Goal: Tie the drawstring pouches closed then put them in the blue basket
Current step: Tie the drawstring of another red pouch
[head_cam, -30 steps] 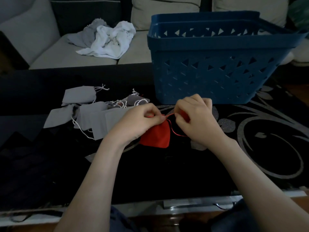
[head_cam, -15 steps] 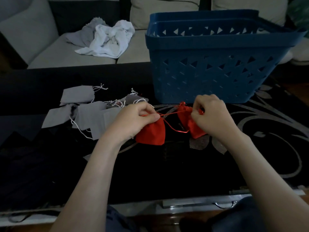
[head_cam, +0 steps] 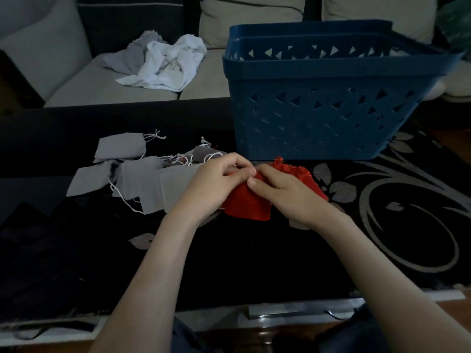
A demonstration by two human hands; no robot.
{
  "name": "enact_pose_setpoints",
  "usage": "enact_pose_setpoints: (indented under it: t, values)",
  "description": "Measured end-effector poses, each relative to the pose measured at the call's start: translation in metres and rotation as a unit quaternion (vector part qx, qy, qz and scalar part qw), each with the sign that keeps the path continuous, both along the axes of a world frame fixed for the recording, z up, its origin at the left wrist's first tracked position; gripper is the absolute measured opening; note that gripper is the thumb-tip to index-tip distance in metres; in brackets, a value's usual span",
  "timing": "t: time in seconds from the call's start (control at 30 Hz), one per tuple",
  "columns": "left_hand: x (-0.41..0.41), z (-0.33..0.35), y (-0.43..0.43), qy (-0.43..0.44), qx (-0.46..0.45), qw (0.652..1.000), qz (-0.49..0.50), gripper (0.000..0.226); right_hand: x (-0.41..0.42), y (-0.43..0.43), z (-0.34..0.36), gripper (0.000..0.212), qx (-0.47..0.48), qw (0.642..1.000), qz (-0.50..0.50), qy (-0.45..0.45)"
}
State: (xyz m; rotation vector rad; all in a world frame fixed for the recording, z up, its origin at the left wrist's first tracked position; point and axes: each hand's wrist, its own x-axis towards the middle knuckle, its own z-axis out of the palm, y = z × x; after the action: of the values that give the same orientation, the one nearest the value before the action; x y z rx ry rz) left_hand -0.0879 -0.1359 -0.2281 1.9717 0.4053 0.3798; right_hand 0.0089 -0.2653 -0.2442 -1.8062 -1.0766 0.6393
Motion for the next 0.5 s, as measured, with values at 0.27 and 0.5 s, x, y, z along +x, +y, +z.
enact_pose_setpoints:
  t: [0.27,0.5]
  values:
    - [-0.005,0.003,0.005,0.083,0.030,0.995,0.052,0.042,0.006,-0.001,0.004,0.030,0.022,0.998,-0.023,-0.056]
    - [-0.004,0.006,0.005,0.089,0.012,0.994,0.060,0.047,0.012,-0.007,0.010,0.031,-0.017,0.990,-0.006,-0.142]
